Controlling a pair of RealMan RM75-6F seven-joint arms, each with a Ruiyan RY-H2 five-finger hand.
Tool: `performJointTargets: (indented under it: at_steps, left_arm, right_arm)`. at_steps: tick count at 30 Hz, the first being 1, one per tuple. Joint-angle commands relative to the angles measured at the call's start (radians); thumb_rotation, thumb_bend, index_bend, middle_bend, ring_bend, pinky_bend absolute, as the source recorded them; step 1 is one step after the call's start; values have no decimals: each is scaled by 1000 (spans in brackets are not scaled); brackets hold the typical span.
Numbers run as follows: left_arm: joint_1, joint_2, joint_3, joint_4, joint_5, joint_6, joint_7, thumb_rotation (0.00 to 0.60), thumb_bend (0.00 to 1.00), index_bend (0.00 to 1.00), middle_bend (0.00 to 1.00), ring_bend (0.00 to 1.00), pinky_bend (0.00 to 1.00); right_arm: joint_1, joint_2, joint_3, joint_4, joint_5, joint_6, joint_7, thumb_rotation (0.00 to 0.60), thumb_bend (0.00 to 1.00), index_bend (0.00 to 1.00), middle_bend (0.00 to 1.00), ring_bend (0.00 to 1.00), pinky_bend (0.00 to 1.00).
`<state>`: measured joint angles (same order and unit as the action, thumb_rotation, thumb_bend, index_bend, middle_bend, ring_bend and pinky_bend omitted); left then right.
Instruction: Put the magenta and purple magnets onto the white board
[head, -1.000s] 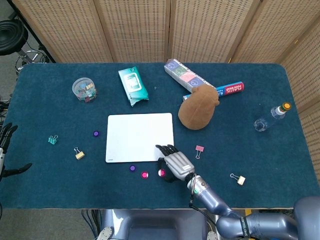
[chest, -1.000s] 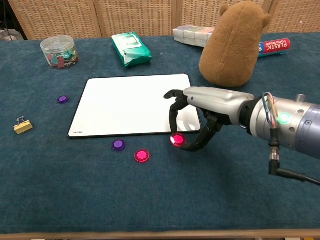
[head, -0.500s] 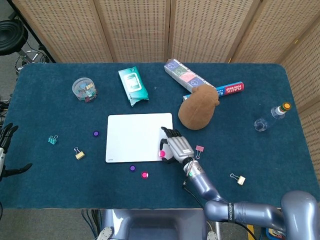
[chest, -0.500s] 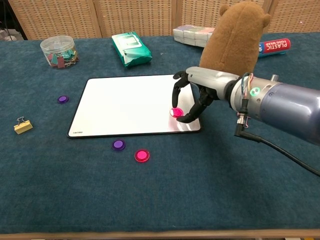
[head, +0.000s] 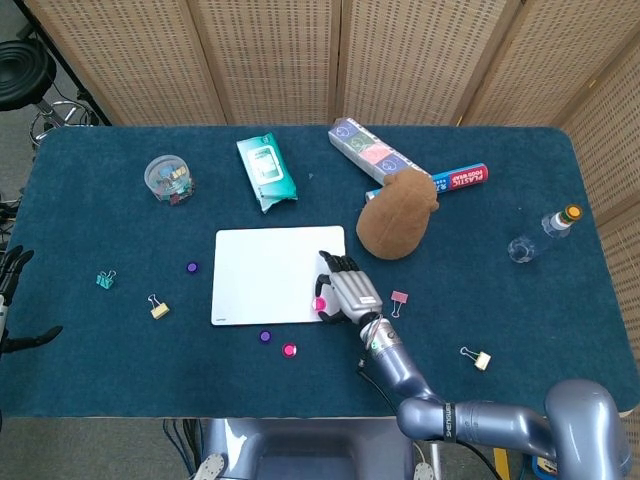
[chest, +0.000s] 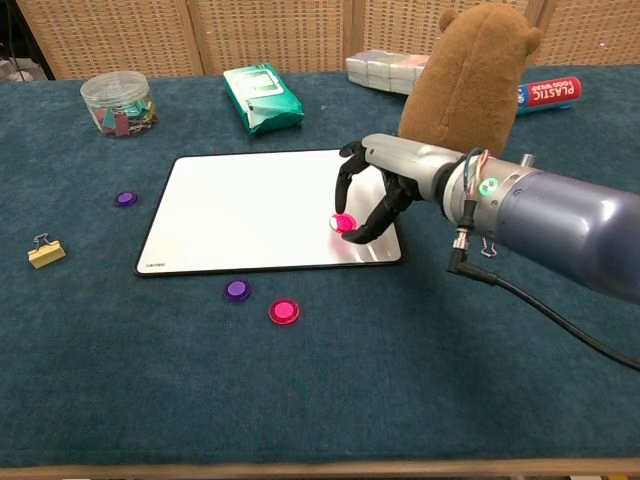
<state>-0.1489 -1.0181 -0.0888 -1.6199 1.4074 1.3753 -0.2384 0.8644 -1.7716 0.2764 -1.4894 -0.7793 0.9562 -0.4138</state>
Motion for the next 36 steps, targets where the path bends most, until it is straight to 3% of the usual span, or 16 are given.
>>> performJointTargets:
  at_steps: [1,5,7,20,26,31,36]
  left_arm:
    - [1,2,0,2,0,0,-5,600,0,0,0,0,0]
    - [1,4,-1,5,-1,1,-13,600,0,0,0,0,0]
    - [0,4,-1,7,0,-1,-16,600,0,0,0,0,0]
    - [-1,4,2,7,5,-3,-14,600,0,0,0,0,0]
    - [-13,-2,9,4,14,-26,-2,600,0,0,0,0,0]
    - [-34,-9,24,2,65,-41,-2,600,0,0,0,0,0]
    - [-67,-22,40,6,126,-68,10,600,0,0,0,0,0]
  right_arm:
    - [9,-16,1,15,14,-2,-7,600,401,556,0,0,0]
    - [14,-13,-3,11,18,-6,-14,600,397,351,0,0,0]
    - [12,-10,-2,5,8,1,-10,600,383,304,0,0,0]
    - [-25,104,-21,-142,-68,55,-11,600,372,326,0,0,0]
    - [-110,253,-80,-232,-247,83,102,600,372,325,0,0,0]
    - [-209,363,-158,-193,-440,138,267,600,372,320,0,0,0]
    - [-305,444,-232,-130,-576,242,350,600,329,309,0,0,0]
